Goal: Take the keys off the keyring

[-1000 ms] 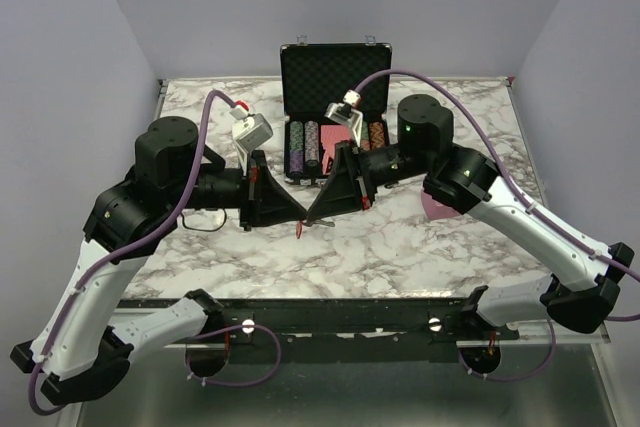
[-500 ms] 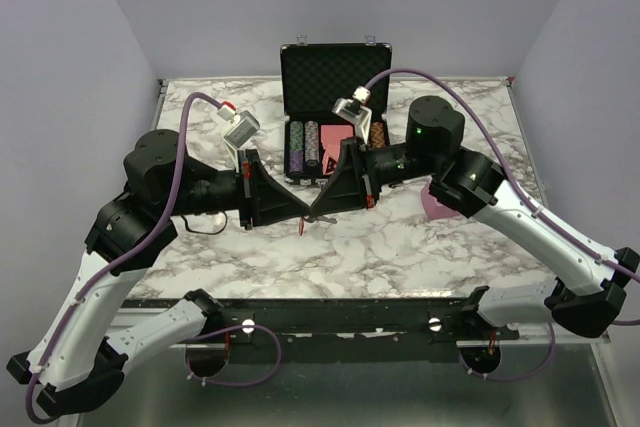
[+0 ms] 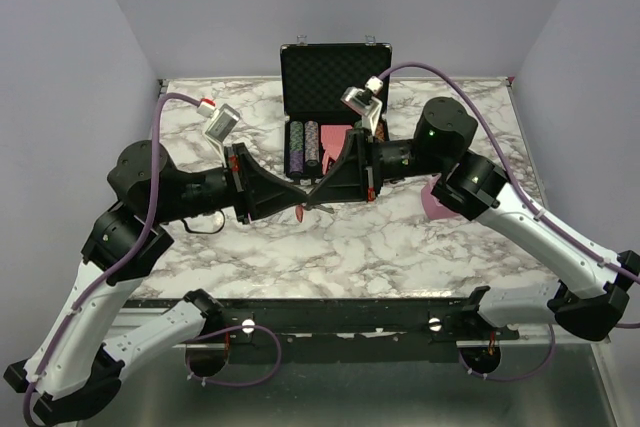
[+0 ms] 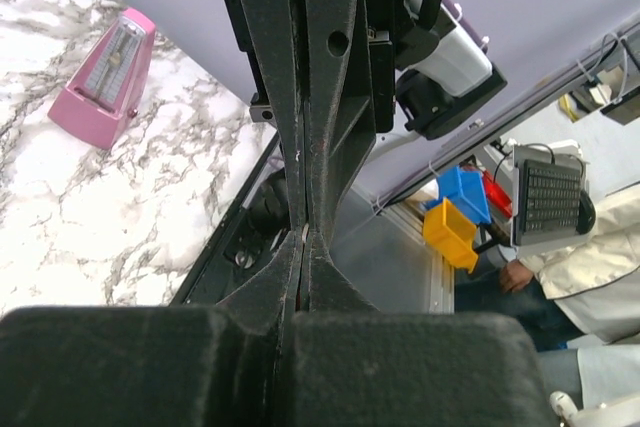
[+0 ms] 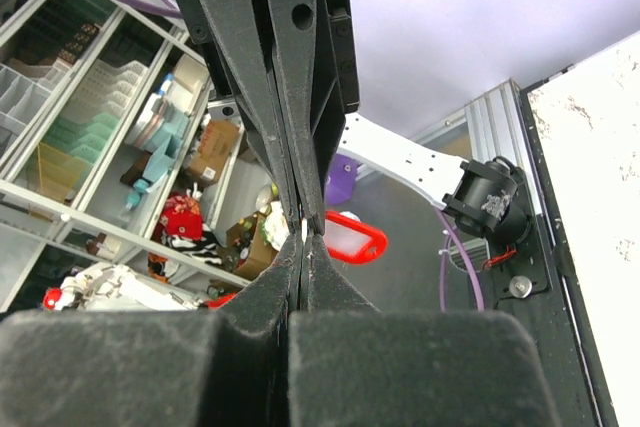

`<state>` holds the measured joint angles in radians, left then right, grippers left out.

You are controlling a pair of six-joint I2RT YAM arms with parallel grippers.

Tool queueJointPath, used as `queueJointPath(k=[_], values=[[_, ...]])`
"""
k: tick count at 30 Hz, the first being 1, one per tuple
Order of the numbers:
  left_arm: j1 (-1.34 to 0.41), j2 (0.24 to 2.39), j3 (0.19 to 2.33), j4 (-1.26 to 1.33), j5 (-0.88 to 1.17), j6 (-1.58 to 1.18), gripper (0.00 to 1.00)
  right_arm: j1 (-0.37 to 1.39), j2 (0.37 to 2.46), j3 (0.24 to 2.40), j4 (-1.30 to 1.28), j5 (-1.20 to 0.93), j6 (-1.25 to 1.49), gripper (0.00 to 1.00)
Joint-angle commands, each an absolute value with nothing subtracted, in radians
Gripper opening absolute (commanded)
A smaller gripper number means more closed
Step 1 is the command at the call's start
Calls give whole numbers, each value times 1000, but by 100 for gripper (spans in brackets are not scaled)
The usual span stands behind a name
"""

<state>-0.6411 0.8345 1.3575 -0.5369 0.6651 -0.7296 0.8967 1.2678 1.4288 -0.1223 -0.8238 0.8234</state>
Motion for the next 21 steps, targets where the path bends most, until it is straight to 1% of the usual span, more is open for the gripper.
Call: queueJointPath(k=[1, 10, 21], values=[[-644, 851, 1316, -427, 568, -791, 0, 914, 1275, 1408, -15, -753, 861, 1], [-644, 827, 1269, -341, 494, -879, 0, 914, 1275, 1387, 60, -730, 899, 1], [-646, 805, 1229, -299, 440, -925, 0, 914, 1278, 1384, 86, -713, 913, 1]])
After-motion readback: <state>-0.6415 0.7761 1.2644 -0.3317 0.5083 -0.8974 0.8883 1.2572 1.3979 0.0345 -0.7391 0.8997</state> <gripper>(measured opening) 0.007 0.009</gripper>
